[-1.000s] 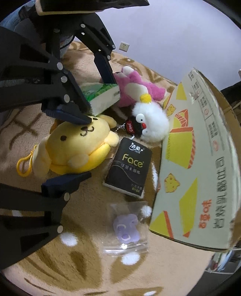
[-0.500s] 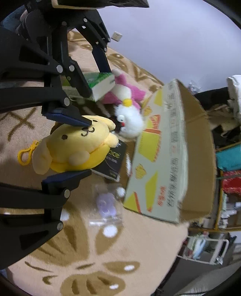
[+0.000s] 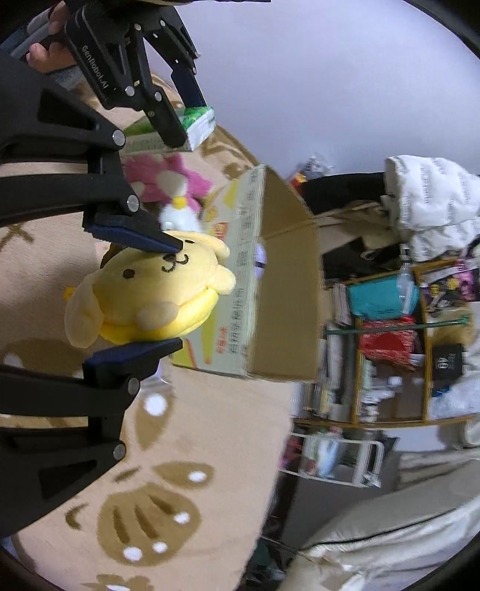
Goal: Organize soft objects
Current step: 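Lift the tissue pack with the left tool while the right tool carries the yellow plush over the box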
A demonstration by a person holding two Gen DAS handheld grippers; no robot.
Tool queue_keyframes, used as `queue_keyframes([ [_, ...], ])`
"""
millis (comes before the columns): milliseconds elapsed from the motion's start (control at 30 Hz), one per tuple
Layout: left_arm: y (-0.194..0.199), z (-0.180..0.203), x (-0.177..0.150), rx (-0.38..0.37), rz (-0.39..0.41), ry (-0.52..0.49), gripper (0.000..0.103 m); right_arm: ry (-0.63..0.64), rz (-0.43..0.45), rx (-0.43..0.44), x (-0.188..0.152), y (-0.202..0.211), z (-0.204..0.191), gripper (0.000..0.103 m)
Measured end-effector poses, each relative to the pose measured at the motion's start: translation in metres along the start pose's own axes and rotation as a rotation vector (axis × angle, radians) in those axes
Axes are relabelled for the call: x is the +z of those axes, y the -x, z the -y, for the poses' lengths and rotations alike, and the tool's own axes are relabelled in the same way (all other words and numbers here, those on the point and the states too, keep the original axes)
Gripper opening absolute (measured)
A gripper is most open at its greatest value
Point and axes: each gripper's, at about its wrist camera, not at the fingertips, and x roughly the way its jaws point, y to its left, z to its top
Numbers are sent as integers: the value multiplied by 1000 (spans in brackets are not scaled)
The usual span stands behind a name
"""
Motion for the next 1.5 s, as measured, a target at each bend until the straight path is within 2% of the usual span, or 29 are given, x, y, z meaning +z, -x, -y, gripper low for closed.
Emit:
queue_keyframes([
  [200, 16, -5, 10, 19, 82, 15, 52, 56, 127, -63, 11, 18, -5, 48],
  [300, 25, -8, 17, 13, 118, 27, 52, 70, 172, -69, 17, 22, -7, 48],
  [700, 38, -13, 58, 18, 230, 22, 52, 75, 285, -83, 50, 29, -8, 48],
  [933, 27, -17, 96, 64, 287, -9, 53, 93, 323, -90, 74, 21, -7, 48],
  [1100, 13, -23, 120, 65, 306, 9, 53, 99, 345, -90, 89, 14, -6, 48],
  [1333, -8, -22, 137, 72, 306, 0, 53, 85, 328, -69, 99, -7, -3, 48],
  [1500, -25, -22, 137, 76, 293, -2, 53, 93, 320, -57, 104, -16, -3, 48],
])
